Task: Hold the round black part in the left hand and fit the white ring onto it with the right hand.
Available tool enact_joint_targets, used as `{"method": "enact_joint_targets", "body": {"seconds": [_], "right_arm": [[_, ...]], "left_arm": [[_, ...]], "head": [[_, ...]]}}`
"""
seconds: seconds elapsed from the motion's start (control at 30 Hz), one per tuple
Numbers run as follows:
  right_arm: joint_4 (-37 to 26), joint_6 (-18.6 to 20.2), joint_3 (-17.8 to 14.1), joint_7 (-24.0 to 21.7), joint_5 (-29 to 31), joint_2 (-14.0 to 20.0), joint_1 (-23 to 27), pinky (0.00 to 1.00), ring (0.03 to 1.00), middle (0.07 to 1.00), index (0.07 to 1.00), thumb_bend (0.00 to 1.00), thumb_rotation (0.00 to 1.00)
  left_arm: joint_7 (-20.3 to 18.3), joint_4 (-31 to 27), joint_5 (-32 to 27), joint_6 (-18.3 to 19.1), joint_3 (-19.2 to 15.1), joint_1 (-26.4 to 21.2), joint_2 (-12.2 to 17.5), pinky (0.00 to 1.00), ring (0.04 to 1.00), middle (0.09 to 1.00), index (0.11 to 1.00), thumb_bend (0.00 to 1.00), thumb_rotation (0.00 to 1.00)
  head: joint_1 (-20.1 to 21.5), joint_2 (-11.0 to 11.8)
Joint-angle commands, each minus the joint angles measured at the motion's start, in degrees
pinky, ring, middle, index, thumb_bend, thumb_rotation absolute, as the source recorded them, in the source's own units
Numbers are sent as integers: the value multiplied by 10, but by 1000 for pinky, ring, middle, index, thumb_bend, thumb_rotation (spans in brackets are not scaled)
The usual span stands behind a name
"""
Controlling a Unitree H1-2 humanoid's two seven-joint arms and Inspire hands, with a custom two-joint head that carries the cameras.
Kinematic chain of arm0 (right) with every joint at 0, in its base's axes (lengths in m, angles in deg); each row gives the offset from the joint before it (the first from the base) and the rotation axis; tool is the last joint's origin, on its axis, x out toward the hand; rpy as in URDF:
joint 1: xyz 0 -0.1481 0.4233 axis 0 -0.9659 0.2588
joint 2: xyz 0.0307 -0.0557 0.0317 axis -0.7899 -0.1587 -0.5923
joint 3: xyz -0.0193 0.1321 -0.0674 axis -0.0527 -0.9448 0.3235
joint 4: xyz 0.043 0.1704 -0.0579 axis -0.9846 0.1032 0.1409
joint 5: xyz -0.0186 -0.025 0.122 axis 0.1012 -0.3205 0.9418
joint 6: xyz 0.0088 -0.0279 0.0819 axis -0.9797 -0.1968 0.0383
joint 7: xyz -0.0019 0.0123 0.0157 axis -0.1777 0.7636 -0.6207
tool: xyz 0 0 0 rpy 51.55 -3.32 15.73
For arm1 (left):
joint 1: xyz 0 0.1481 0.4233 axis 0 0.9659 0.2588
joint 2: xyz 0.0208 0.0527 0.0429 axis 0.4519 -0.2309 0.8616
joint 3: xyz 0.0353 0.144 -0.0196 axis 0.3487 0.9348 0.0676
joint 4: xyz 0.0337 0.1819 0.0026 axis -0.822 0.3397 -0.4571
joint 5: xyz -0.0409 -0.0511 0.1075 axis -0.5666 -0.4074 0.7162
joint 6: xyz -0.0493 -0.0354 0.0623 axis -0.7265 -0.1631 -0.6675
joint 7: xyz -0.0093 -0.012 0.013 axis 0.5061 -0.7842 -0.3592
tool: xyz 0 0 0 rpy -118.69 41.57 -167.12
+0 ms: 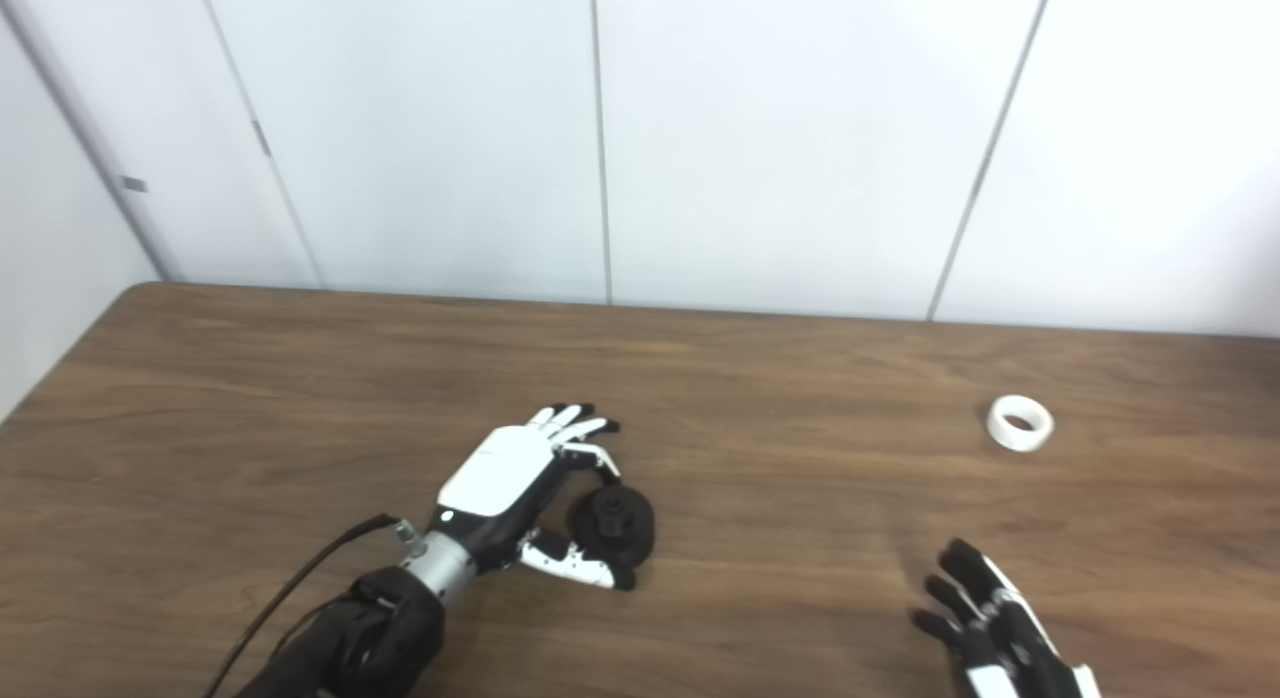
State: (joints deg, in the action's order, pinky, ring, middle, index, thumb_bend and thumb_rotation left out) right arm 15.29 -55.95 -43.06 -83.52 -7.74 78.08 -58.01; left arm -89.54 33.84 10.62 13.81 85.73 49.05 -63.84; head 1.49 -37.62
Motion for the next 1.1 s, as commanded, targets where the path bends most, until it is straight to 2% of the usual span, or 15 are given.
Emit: {"method": "enact_joint_targets", "body": {"seconds": [0.0,0.43,0.67,0.77,0.87,0.93,1.03,1.07], "right_arm": [[-21,5,15,2,-4,-41,-13,769,863,891,864,702,684],[-41,17,40,28,-13,-39,-13,773,868,892,871,733,723],[-72,25,41,36,-10,-33,-8,769,875,897,878,750,716],[-111,47,24,46,-24,-21,3,725,847,879,863,763,708],[-160,89,-8,67,-52,-9,29,716,843,868,855,776,717],[-198,133,-34,76,-80,6,59,736,840,860,851,740,747],[-232,196,-76,77,-121,40,114,696,814,841,838,652,723],[-236,215,-89,74,-132,53,131,685,809,837,834,652,717]], "left_arm": [[-31,-2,18,-12,14,16,12,1000,979,900,480,521,52],[-39,-1,21,-31,17,26,14,1000,974,893,480,521,52],[-49,4,13,-34,11,27,20,1000,981,901,480,520,52],[-50,6,7,-39,6,27,23,1000,985,901,480,520,52],[-47,11,-4,-52,0,24,26,1000,991,903,480,520,51],[-49,14,-11,-58,-5,21,28,1000,996,904,480,520,51],[-56,16,-18,-64,-10,19,31,1000,1000,909,480,520,52],[-58,15,-18,-65,-11,19,31,1000,1000,910,480,520,52]], "head": [[8,-6],[38,-20],[89,-24],[111,-25],[135,-24],[151,-23],[175,-20],[182,-20]]}}
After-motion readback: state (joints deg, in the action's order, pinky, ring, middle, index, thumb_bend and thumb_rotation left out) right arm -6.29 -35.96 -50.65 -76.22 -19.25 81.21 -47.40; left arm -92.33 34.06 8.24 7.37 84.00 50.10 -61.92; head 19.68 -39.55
